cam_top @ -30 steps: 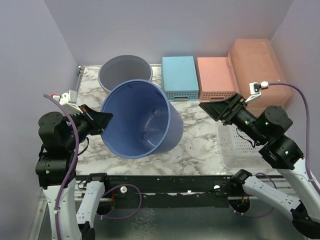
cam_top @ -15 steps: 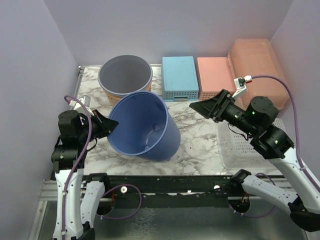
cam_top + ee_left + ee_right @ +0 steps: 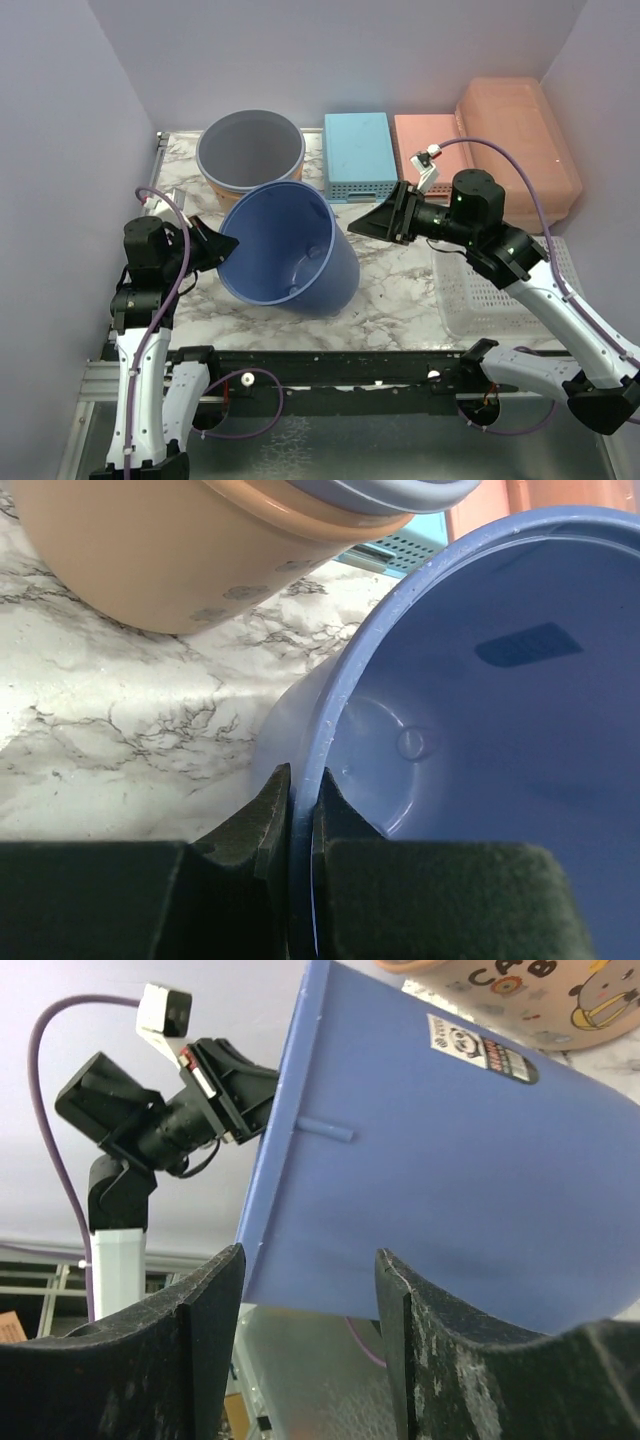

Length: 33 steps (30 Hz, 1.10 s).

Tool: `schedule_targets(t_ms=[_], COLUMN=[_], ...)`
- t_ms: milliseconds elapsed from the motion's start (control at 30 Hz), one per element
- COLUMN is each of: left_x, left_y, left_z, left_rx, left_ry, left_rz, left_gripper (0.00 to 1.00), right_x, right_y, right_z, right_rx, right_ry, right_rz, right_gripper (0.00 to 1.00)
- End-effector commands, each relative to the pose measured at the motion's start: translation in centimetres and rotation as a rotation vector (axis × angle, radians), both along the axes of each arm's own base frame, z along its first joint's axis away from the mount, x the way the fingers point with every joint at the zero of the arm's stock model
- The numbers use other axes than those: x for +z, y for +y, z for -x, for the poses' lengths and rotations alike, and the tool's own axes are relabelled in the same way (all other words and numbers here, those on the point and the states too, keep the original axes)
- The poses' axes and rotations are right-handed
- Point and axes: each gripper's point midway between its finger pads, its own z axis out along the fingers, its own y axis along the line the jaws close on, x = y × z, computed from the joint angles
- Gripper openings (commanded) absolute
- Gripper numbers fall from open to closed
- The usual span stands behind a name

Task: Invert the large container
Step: Turn the container upside down at the center of the board.

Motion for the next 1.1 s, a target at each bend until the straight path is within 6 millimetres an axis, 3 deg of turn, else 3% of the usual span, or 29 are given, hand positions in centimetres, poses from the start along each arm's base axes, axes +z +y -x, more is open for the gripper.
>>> schedule_targets(t_ms=[0,200,533,767,1067], left_x=[1.1,0.5,-0.3,-0.5,-0.7], left_y=[0.1,-0.1,-0.9,-0.9,-0.9], left_z=[-1.6,-2.1,-2.2,-2.2,-2.0], left_rx=[-0.005,-0.005,-0.017,-0.014,-0.007], left_ry=[-0.060,-0.051,-0.047,-0.048,-0.051], left_rz=[-0.014,-0.036,-0.039,-0.035,-0.035], left_gripper=[0.00,0.00,0.00,0.00,0.00], right_x=[1.7,1.0,-0.5,-2.1,-2.7], right_y=[0.6,1.4,2.6,2.5,3.1], right_z=[1.5,1.5,0.6,-0.1,-0.2], right_rx=[0.107,0.148,0.165,0.126,0.140], right_ry=[-0.034,-0.004,0.054,0.093,0.129], right_rz=[-0.025,-0.032,-0.022,0.026,0.004], right_gripper=[0.58,0.58,0.49,0.45,0.39])
